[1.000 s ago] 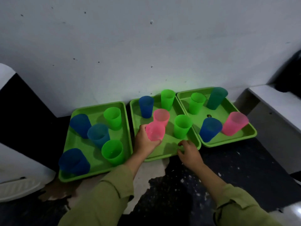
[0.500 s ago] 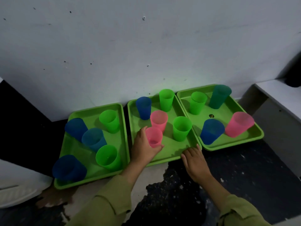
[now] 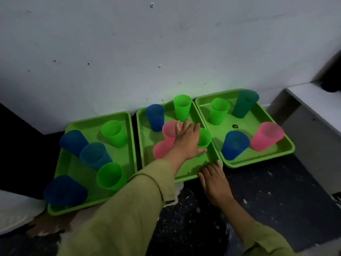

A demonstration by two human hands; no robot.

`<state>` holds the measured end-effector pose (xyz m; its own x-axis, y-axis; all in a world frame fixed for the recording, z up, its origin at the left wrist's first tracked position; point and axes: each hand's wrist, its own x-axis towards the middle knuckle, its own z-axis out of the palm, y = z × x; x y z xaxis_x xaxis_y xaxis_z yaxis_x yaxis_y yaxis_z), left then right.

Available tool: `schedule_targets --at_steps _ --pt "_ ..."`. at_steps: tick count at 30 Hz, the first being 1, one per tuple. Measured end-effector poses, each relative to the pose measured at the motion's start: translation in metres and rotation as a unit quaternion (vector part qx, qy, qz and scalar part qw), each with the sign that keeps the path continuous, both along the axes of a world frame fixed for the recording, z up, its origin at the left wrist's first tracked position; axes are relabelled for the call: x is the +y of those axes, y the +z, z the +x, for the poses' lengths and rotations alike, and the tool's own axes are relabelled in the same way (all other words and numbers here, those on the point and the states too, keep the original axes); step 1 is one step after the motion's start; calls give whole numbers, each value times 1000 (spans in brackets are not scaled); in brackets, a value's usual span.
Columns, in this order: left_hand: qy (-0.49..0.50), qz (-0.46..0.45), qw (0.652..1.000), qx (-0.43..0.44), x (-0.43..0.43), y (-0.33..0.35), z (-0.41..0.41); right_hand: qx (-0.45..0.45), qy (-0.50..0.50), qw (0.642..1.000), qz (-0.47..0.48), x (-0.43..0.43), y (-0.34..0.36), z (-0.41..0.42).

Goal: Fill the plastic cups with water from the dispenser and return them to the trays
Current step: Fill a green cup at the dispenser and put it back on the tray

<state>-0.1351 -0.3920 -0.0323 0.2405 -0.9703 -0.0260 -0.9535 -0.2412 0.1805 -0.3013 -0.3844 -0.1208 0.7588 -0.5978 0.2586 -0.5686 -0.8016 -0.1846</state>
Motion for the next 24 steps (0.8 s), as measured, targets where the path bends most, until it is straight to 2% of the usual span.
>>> schedule_targets --at_steps 4,8,10,14,19,24 --pt "26 -17 1000 -2 -3 -8 -1 32 11 999 26 -3 4 0" --pt "44 -65 996 36 8 -7 0 -1 -2 989 150 -7 8 -2" --pt "46 -93 992 69 19 -2 -1 -60 -50 974 212 -5 15 -1" --pt "43 -153 982 99 45 18 -5 -198 -106 949 222 -2 37 7" --pt "38 -204 967 149 91 42 -6 -290 -27 909 298 12 68 22" --pt "24 -260 944 203 151 60 5 -310 56 898 306 53 95 40"
